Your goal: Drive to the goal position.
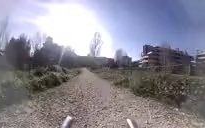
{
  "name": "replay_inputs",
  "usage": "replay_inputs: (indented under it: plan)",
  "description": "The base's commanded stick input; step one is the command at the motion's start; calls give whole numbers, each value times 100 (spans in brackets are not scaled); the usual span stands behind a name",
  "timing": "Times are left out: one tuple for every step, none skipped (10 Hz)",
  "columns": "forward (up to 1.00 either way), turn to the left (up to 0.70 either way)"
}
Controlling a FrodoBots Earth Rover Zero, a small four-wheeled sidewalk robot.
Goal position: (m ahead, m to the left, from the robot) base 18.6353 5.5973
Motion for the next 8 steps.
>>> replay_inputs:
  plan:
    - [50, 0]
    - [50, 0]
    - [50, 0]
    - [50, 0]
    - [50, 0]
    - [50, 0]
    - [50, 0]
    - [50, 0]
